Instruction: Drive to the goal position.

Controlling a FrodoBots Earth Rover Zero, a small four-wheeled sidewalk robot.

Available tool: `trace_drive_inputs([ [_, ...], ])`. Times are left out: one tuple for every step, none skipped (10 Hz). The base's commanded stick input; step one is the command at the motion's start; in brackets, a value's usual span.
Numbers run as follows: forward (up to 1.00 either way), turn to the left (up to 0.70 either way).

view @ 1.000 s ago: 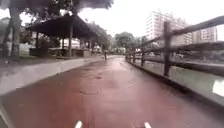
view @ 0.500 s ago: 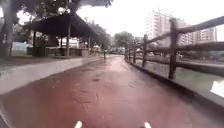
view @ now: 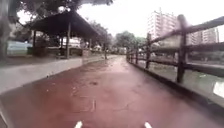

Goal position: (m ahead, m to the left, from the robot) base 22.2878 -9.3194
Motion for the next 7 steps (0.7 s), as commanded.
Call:
trace_drive_inputs([
  [0.50, 0.00],
  [0.50, 0.00],
  [0.50, 0.00],
  [0.50, 0.00],
  [0.50, 0.00],
  [0.50, 0.00],
  [0.50, 0.00],
])
